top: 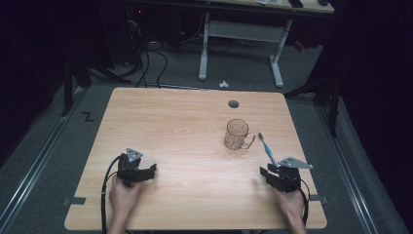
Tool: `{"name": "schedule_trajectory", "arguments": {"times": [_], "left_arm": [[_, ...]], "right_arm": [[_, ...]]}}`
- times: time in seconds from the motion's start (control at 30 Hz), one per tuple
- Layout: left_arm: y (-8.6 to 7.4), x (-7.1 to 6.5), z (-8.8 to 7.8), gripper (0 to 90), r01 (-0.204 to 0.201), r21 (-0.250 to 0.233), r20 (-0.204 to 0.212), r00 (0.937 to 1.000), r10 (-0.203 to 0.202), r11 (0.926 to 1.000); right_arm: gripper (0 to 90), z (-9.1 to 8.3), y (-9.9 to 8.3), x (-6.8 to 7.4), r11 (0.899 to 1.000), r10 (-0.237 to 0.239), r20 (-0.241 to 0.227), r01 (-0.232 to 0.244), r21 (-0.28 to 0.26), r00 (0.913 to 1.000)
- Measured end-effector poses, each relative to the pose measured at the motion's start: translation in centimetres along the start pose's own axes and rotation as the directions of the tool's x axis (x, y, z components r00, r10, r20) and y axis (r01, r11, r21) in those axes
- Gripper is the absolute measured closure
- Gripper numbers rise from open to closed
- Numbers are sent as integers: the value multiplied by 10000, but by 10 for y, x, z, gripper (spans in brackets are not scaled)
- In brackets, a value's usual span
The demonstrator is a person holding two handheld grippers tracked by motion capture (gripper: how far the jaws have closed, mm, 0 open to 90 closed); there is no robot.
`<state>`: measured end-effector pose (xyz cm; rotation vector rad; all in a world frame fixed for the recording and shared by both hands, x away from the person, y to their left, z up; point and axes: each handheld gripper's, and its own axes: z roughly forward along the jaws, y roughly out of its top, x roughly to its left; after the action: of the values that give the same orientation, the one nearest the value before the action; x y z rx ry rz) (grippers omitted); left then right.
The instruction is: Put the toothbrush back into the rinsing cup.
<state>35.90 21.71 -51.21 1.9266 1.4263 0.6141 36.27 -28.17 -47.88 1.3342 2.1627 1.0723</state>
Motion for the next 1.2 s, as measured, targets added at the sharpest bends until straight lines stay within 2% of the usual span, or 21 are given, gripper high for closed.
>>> {"name": "schedule_trajectory", "arguments": {"times": [0.07,0.3,0.43,0.53,0.63,0.67,0.77,0.83,0.97,1.03,1.1,1.13,1.2], "left_arm": [[0,0,0,185,-2,2,2,10000,2,10000],[0,0,0,185,1,-4,7,10000,-1,10000],[0,0,0,185,1,-5,7,10000,-1,10000],[0,0,0,185,5,-10,3,10000,-5,10000],[0,0,0,185,5,-5,8,10000,-5,10000],[0,0,0,185,2,-3,7,10000,-2,10000],[0,0,0,185,2,-4,8,10000,-2,10000],[0,0,0,185,5,-4,8,10000,-5,10000],[0,0,0,185,7,-3,8,10000,-7,10000],[0,0,0,185,11,-10,-3,10000,-11,10000],[0,0,0,185,8,-9,-3,10000,-8,10000],[0,0,0,185,11,-5,2,10000,-11,10000],[0,0,0,185,13,-12,-2,10000,-13,10000]], "right_arm": [[592,-1,1,-3,10000,50,3,-50,-12,10000],[612,-4,5,-12,9997,133,447,-142,190,9989],[627,-4,8,-15,9996,-49,612,31,298,9981],[628,-5,10,-17,9997,10,676,-27,246,9977],[627,-5,12,-18,9997,-123,787,107,204,9968],[623,-5,15,-19,9991,-330,855,306,291,9958],[615,-4,18,-20,9988,-357,836,329,349,9959],[613,-3,21,-19,9976,-560,1002,516,462,9934],[609,-2,28,-19,9955,-777,966,720,608,9923],[591,-2,36,-18,9927,-1106,1185,1039,613,9868],[591,-2,38,-17,9916,-1196,1243,1124,635,9850],[591,-2,42,-16,9895,-1367,1399,1283,670,9807],[591,-2,44,-16,9888,-1409,1411,1321,695,9799]]}}
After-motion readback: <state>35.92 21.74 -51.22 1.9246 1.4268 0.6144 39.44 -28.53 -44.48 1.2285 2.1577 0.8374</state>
